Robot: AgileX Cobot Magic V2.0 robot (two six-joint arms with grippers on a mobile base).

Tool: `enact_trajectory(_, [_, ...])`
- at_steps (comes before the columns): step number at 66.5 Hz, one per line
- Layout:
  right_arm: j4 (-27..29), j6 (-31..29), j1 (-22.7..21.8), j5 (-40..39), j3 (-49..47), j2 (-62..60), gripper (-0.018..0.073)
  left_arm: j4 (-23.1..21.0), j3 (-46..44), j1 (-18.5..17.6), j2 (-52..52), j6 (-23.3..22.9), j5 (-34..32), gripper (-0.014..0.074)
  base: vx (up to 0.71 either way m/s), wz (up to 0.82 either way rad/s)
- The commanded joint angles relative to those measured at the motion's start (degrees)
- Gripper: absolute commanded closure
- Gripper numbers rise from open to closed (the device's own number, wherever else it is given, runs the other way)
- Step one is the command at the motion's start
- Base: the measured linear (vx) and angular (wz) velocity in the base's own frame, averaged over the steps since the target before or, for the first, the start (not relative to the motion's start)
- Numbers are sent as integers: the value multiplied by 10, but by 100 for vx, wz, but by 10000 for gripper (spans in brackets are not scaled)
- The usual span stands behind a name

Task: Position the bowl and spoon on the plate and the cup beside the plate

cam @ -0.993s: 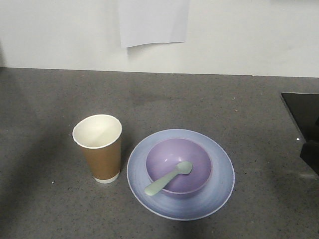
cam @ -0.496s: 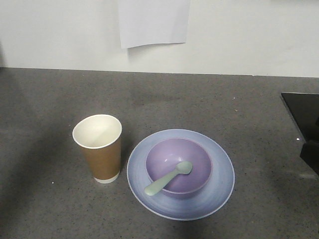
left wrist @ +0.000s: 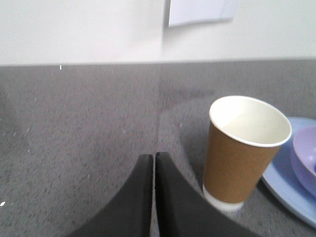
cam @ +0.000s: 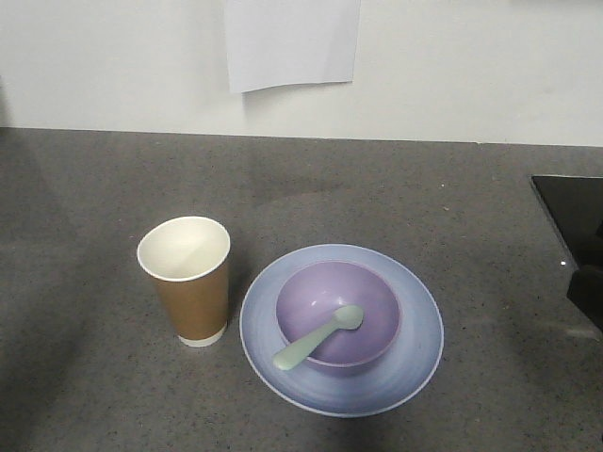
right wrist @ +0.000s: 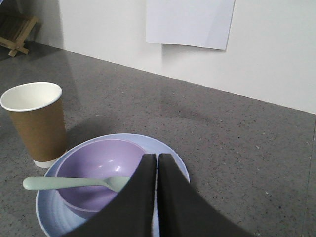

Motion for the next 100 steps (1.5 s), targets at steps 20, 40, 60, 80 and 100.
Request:
enact_trajectory(20, [7, -2, -2, -39, -15, 3, 564, -19, 281, 0, -167, -5, -303, 603, 0, 0])
enact_trajectory(40, [9, -2, -2, -39, -15, 3, 564, -18, 278, 92, -259, -3, -205, 603, 0, 0])
enact_trajectory(60, [9, -2, -2, -38, -15, 3, 564, -19, 278, 123, -259, -4, -178, 603, 0, 0])
enact_trajectory(80, [9, -2, -2, -34, -15, 3, 564, -25, 278, 123, -258, -5, -151, 603, 0, 0])
enact_trajectory(100, [9, -2, -2, -34, -15, 3, 564, 2, 278, 122, -258, -11, -159, 603, 0, 0])
